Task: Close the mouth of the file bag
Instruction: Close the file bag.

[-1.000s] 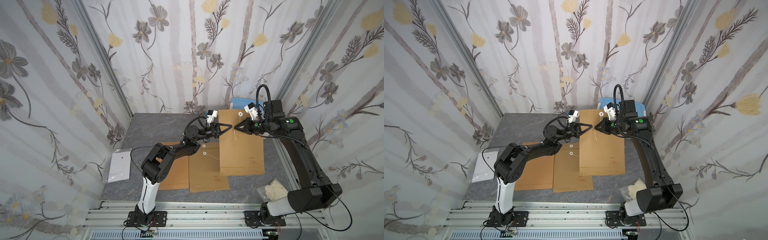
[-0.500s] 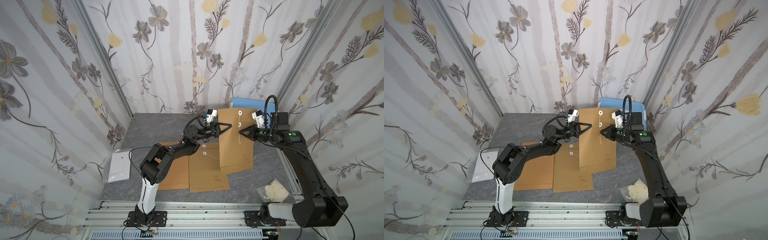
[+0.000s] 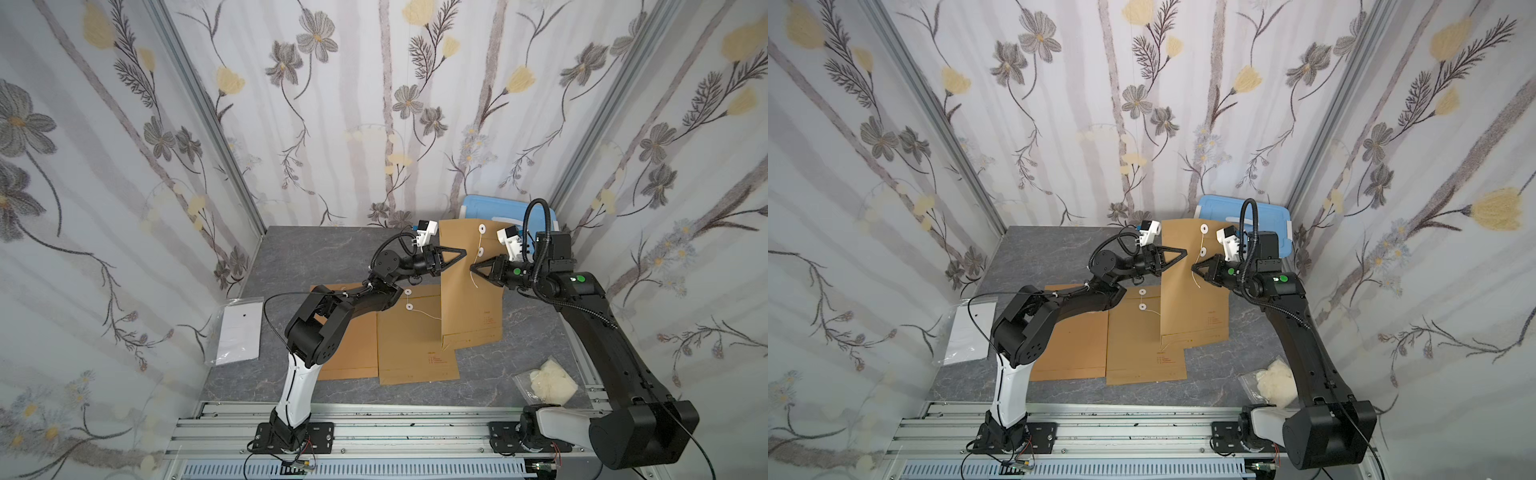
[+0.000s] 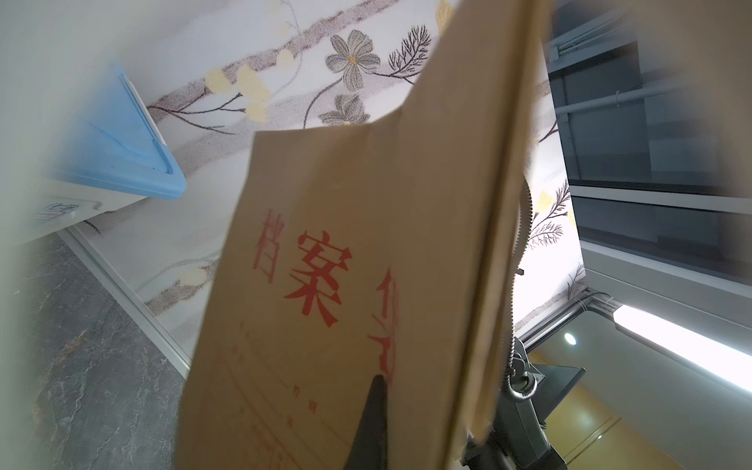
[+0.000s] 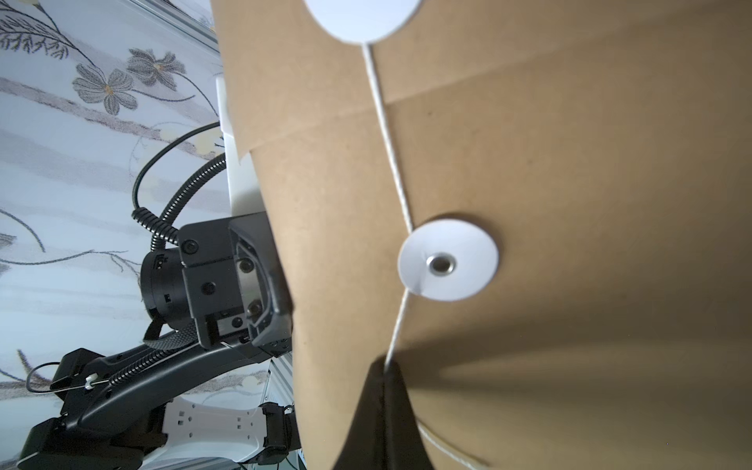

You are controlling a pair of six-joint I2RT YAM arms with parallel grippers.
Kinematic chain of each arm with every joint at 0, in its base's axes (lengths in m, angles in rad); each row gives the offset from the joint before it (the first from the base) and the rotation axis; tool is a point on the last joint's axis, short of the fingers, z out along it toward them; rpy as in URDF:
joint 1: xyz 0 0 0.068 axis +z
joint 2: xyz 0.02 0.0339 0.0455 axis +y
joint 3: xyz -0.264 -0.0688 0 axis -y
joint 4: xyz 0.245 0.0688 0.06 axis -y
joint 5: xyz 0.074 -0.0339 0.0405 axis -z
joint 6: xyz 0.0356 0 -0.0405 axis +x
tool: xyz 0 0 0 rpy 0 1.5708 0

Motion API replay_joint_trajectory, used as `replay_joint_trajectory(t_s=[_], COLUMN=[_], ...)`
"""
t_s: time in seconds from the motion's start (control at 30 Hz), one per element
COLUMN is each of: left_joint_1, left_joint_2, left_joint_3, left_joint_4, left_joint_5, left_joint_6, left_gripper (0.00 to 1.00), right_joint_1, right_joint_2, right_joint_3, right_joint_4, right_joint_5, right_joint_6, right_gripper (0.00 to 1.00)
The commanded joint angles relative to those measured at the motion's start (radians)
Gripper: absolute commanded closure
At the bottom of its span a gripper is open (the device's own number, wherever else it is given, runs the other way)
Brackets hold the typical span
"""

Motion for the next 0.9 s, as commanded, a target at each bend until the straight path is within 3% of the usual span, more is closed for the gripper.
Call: replay_joint_trajectory(t_s=[0.0, 0.27, 0.37, 0.47, 0.87], left_joint_1=[-0.004, -0.005, -0.003, -0.003, -0.003], left_joint_2=[-0.004, -0.025, -0.026, -0.025, -0.028], left_joint_3=[0.033, 0.013, 0.008, 0.011, 0.012], left_joint_4=[0.07, 0.071, 0.07, 0.071, 0.07], left_joint_5=[-0.019, -0.017, -0.019, -0.019, -0.014], left_joint_6=[-0.015, -0.017, -0.015, -0.014, -0.025], left_gripper=[1.0, 1.0, 1.0, 1.0, 1.0], right_joint_1=[-0.001, -0.087, -0.097, -0.098, -0.208], right_joint_2=[0.002, -0.015, -0.019, -0.027, -0.089], right_joint_3=[-0.032, -0.075, -0.056, -0.039, -0.038], right_joint_4=[0.045, 0.044, 0.021, -0.007, -0.089], right_joint_5=[-0.031, -0.038, -0.05, -0.062, -0.011], right_joint_6=[0.024, 0.0, -0.014, -0.027, -0.09], right_gripper=[1.0, 1.0, 0.8, 0.74, 0.73])
